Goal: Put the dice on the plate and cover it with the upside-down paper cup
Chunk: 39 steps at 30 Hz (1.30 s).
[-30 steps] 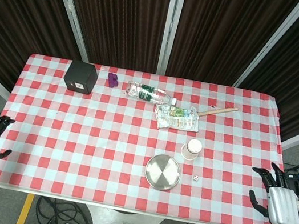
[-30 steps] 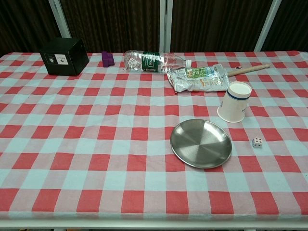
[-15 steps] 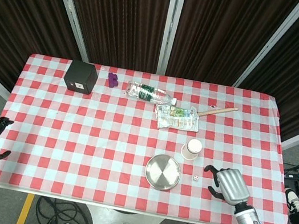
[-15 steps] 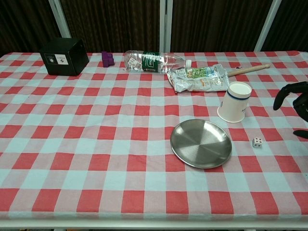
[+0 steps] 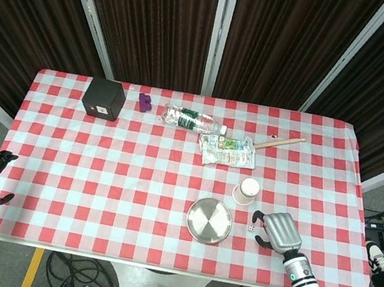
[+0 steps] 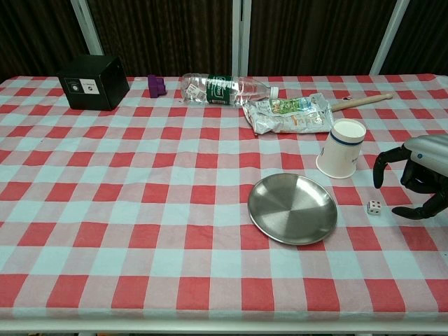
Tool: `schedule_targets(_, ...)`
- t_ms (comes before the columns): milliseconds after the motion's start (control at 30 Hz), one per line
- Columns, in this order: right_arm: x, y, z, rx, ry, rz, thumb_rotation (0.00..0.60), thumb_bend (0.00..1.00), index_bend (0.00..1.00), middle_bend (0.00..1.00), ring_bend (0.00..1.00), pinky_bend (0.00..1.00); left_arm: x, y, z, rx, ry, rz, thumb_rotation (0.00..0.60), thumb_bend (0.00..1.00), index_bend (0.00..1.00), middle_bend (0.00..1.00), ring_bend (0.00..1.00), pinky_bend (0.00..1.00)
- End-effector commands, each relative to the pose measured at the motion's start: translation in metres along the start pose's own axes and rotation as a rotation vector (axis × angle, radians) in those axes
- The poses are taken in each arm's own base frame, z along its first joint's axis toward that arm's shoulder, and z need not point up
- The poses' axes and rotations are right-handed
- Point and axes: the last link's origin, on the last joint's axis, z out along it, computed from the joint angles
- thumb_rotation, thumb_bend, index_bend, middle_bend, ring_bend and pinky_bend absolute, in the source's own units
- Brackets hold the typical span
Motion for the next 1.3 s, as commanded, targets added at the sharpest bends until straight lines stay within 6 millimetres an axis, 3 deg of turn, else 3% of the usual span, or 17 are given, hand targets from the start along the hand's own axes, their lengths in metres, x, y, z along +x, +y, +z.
schedule_targets(33,-0.004,0.0,0.004,-0.01,-0.01,0.012,0.6,0.16,0.45,0.95,0.9,0.95,0.0,0.0,0.0,-0.001,0.0,-0.001,0.6,0.0,0.22,0.19,0.11,0.07)
schedule_targets(300,-0.015,-0.001,0.014,-0.014,-0.054,0.014,0.6,0.16,0.45,0.95,0.9,0.96,0.0,-0.001,0.001,-0.002,0.004,-0.002,0.6,0.0,0.22,0.19,0.11,0.07)
schedule_targets(700,-0.016,-0.003,0.021,-0.021,-0.063,0.011,0.6,0.17,0.48,0.95,0.9,0.96,0.0,-0.003,-0.001,0.006,0.004,-0.007,0.6,0.0,0.22,0.19,0.11,0.07)
schedule_targets(1000,-0.019,-0.006,0.026,-0.026,-0.073,0.009,0.6,0.28,0.54,0.96,0.9,0.96,-0.001,-0.005,-0.002,0.013,0.003,-0.007,0.6,0.0,0.22,0.19,0.11,0.07)
schedule_targets(1100,-0.015,-0.009,0.027,-0.018,-0.051,0.013,0.6,0.31,0.58,0.96,0.9,0.96,-0.001,-0.006,-0.002,0.015,0.004,-0.009,0.6,0.0,0.22,0.19,0.11,0.07)
schedule_targets(1300,0.017,-0.029,0.022,0.085,0.029,0.086,0.6,0.32,0.61,0.96,0.9,0.96,0.0,-0.006,-0.003,0.014,0.008,-0.008,0.6,0.0,0.22,0.19,0.11,0.07)
